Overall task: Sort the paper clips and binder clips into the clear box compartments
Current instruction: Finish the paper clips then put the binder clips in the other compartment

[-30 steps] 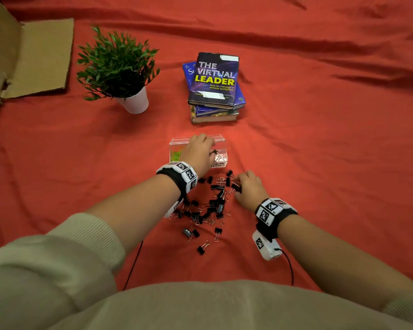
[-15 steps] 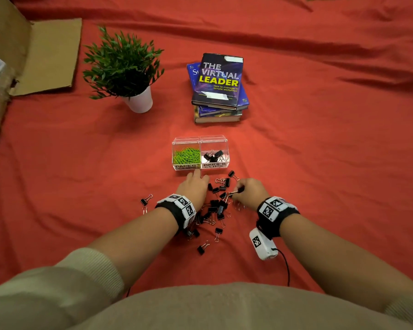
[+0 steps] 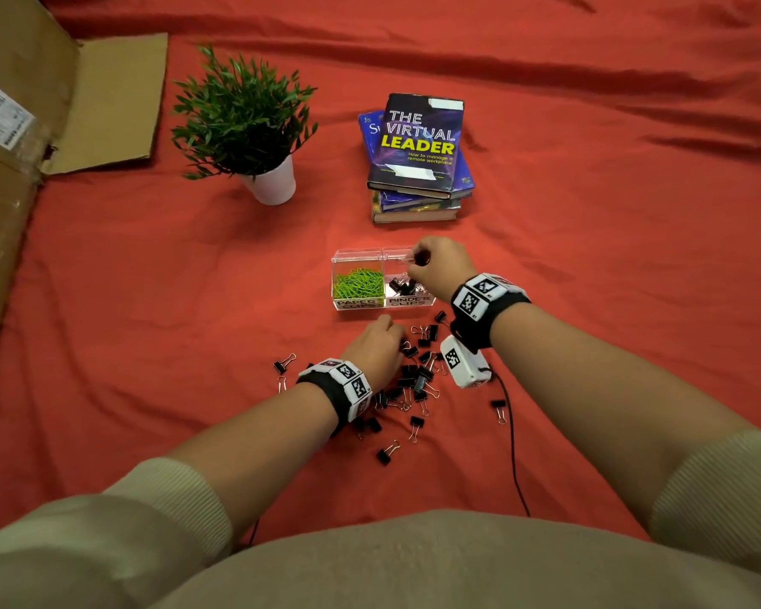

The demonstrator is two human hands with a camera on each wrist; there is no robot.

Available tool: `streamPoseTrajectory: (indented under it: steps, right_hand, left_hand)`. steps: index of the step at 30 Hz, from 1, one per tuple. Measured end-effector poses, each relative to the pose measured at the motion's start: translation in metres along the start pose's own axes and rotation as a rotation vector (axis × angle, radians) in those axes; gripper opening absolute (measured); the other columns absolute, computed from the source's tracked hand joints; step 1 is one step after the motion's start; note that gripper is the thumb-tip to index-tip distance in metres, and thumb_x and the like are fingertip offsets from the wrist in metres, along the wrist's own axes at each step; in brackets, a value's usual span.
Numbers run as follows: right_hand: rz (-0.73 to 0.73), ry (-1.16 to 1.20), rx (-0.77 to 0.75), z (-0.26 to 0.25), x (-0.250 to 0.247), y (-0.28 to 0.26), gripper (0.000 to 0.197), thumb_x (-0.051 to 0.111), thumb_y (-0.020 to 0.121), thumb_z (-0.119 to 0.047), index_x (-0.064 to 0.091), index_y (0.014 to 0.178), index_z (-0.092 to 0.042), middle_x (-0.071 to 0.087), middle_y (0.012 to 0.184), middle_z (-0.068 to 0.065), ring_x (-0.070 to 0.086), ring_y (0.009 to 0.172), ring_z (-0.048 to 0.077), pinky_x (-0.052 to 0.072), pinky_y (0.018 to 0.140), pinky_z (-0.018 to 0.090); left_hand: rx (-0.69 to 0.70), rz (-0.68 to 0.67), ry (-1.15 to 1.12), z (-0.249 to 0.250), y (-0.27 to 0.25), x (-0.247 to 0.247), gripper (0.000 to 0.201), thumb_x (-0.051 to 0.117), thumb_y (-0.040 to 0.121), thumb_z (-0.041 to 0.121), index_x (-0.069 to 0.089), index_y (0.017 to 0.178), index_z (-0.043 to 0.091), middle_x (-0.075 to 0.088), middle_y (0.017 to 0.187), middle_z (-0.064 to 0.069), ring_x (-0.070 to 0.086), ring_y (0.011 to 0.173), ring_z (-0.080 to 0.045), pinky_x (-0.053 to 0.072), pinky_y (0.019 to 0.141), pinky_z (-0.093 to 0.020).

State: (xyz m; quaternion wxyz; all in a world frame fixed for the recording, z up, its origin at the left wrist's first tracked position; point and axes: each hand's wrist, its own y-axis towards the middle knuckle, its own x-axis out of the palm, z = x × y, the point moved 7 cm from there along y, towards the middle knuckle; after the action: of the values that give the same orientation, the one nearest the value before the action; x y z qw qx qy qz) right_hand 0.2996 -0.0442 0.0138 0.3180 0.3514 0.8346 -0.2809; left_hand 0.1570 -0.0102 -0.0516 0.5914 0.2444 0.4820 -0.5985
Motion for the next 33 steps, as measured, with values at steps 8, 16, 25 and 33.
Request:
streamPoseTrajectory:
  steps: [8, 16, 25, 33]
  right_hand:
    - [0.07, -0.078, 0.074, 0.049, -0.004, -0.033, 0.011, 0.054, 0.085, -0.01, 0.064, 0.089, -0.011, 0.065, 0.093, 0.004, 0.06, 0.082, 0.02, 0.048, 0.072, 0.029]
    - [-0.081, -0.281, -0.102, 0.07, 0.057, -0.074, 0.043, 0.061, 0.087, -0.022, 0.052, 0.129, -0.012, 0.05, 0.132, 0.002, 0.039, 0.121, 0.022, 0.035, 0.108, 0.034]
    - [-0.176, -0.269, -0.05, 0.072, 0.066, -0.075, 0.049, 0.052, 0.085, -0.007, 0.05, 0.133, -0.017, 0.047, 0.122, 0.006, 0.039, 0.112, 0.029, 0.039, 0.101, 0.038]
    - [-0.209, -0.333, -0.073, 0.069, 0.07, -0.077, 0.033, 0.052, 0.086, -0.008, 0.057, 0.118, -0.011, 0.049, 0.119, 0.009, 0.044, 0.107, 0.032, 0.04, 0.092, 0.037]
  left_hand:
    - [0.041, -0.056, 0.097, 0.005, 0.006, 0.01, 0.028, 0.053, 0.087, 0.007, 0.054, 0.115, 0.002, 0.046, 0.111, -0.011, 0.046, 0.105, -0.028, 0.05, 0.083, -0.044]
    - [-0.028, -0.014, 0.046, -0.004, 0.007, 0.006, 0.019, 0.06, 0.087, 0.014, 0.055, 0.106, 0.011, 0.053, 0.113, -0.005, 0.044, 0.109, -0.024, 0.045, 0.092, -0.04]
    - [-0.109, -0.006, -0.193, -0.007, 0.0, 0.007, 0.026, 0.063, 0.087, 0.011, 0.055, 0.112, 0.012, 0.047, 0.115, -0.005, 0.059, 0.104, -0.023, 0.049, 0.092, -0.038]
    - [-0.096, -0.086, -0.07, 0.011, 0.003, 0.017, 0.026, 0.061, 0.089, 0.017, 0.054, 0.11, 0.002, 0.043, 0.115, -0.013, 0.056, 0.097, -0.033, 0.047, 0.086, -0.042]
